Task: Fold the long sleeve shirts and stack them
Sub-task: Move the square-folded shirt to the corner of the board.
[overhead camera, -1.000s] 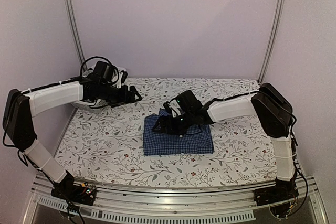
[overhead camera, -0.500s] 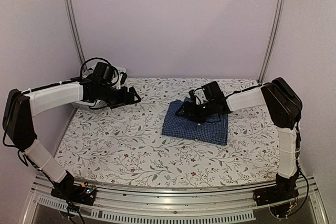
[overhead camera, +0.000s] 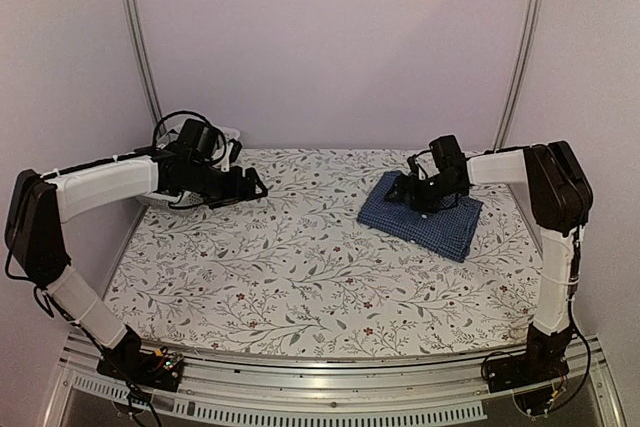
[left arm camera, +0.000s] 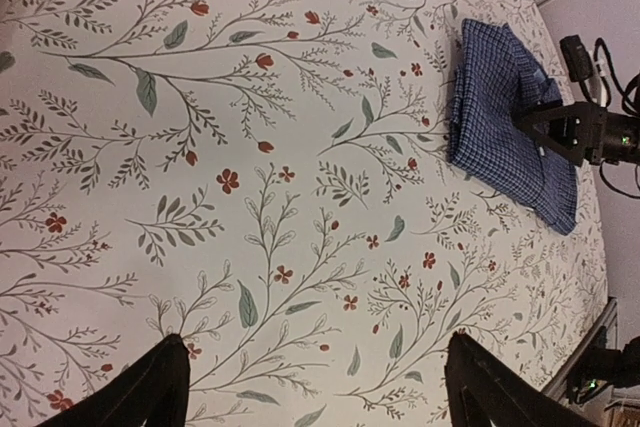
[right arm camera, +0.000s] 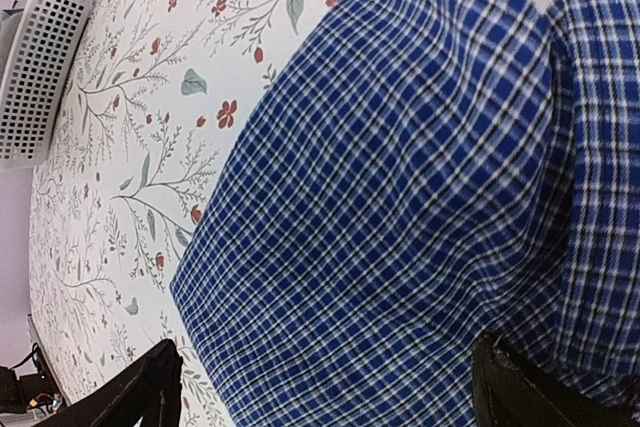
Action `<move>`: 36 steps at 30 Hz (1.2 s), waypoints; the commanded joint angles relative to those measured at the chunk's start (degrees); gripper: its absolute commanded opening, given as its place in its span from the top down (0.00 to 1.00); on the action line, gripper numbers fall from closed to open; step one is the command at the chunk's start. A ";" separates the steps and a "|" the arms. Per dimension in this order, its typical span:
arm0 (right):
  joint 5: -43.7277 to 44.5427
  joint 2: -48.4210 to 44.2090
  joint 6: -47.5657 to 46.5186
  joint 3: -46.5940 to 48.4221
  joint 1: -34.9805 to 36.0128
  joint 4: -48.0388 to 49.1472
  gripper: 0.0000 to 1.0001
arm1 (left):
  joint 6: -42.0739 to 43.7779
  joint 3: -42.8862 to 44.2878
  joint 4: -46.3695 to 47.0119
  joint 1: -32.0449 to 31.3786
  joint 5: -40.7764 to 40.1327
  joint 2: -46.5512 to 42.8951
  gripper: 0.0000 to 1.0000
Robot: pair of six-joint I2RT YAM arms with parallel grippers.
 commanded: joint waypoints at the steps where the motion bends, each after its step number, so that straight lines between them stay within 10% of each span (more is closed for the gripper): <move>1: 5.51 -8.03 1.14 -1.78 4.35 -6.84 0.01 | 0.98 1.47 -0.53 0.57 1.05 -1.52 0.12; 16: 12.39 -29.36 17.90 -29.22 13.26 -4.68 0.01 | 1.72 1.88 1.11 0.51 5.30 -1.58 0.12; 36: 12.96 -16.06 14.22 -25.13 -5.04 1.79 0.01 | 1.99 1.07 1.00 0.58 4.12 -2.29 0.12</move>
